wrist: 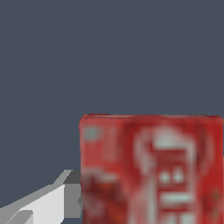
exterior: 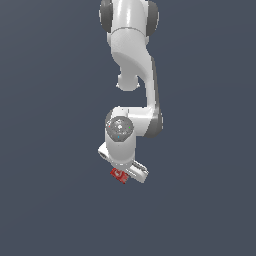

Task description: Pick up the object and move it to a goal position.

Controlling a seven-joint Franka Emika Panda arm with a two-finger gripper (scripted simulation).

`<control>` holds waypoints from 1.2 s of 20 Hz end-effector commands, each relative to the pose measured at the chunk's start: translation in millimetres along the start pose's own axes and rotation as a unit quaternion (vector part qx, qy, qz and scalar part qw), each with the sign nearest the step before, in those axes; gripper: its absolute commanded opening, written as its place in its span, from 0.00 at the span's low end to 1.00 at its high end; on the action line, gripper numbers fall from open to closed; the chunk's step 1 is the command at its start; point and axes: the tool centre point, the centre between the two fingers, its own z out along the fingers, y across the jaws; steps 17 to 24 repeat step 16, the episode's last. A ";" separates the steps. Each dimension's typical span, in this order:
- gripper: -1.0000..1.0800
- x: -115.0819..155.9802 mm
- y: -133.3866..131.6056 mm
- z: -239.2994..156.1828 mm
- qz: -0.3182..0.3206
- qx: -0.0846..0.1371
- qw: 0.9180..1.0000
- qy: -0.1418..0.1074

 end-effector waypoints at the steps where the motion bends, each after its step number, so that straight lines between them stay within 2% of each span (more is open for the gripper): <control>1: 0.00 12.7 3.5 -15.5 0.000 0.000 1.000 0.000; 10: 0.00 39.9 9.4 -46.3 0.000 0.000 1.000 0.000; 24: 0.00 43.7 9.5 -49.9 0.000 0.000 1.000 0.000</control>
